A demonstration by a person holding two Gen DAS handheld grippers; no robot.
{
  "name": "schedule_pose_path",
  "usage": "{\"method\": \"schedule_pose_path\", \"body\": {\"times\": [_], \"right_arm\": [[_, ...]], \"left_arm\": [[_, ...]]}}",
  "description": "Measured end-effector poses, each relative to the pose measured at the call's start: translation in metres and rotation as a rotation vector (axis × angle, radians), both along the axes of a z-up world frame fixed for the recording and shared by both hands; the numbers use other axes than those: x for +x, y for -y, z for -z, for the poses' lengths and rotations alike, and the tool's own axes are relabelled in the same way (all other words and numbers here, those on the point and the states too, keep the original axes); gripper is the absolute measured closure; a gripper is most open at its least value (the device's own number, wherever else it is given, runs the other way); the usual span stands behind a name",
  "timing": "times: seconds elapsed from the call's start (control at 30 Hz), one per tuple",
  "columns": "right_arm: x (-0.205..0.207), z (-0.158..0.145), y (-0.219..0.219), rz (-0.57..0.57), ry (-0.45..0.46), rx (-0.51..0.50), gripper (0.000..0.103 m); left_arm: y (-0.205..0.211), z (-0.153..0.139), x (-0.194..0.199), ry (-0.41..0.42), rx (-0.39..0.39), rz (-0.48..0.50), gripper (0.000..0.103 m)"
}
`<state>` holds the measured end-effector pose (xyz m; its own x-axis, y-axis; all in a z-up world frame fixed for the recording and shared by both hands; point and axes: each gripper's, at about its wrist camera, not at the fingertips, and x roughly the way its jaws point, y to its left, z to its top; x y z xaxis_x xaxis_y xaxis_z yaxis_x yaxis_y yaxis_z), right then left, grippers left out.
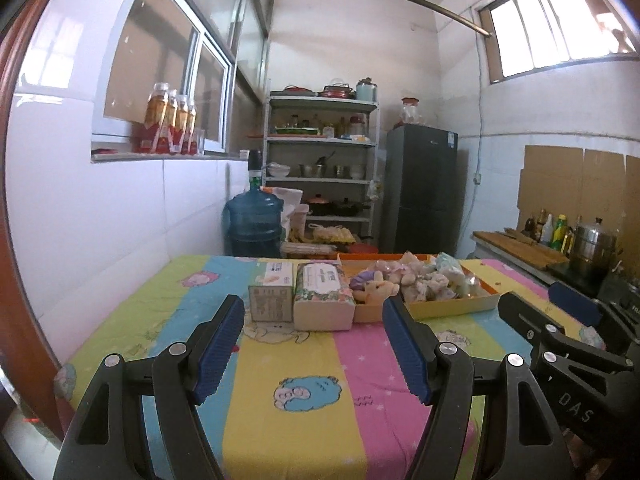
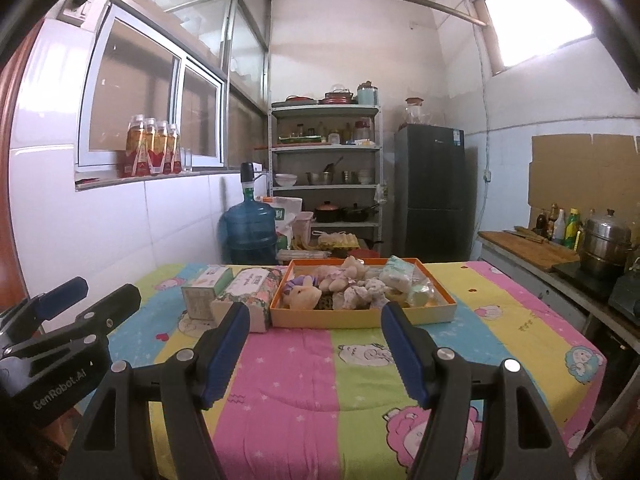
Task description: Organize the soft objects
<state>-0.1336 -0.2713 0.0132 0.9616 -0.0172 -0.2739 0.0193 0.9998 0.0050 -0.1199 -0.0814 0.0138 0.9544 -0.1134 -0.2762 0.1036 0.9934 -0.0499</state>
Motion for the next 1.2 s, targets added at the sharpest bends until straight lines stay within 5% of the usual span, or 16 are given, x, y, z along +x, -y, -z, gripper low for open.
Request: {"method": "schedule_pose_path", "body": {"times": [0.53,1.2], "right_arm": [[-0.023,-0.006,-0.008,-0.019,0.001,0.013,0.035],[-0.023,-0.007,-0.005,-0.030,-0.005,0.032,0.035]], "left_arm": [[-0.006,-0.006,-0.039,0.014,-0.001,-0.016,0.030],[-0.005,-0.010,-0.038,0.007,0.000,-0.004,0.030]]}}
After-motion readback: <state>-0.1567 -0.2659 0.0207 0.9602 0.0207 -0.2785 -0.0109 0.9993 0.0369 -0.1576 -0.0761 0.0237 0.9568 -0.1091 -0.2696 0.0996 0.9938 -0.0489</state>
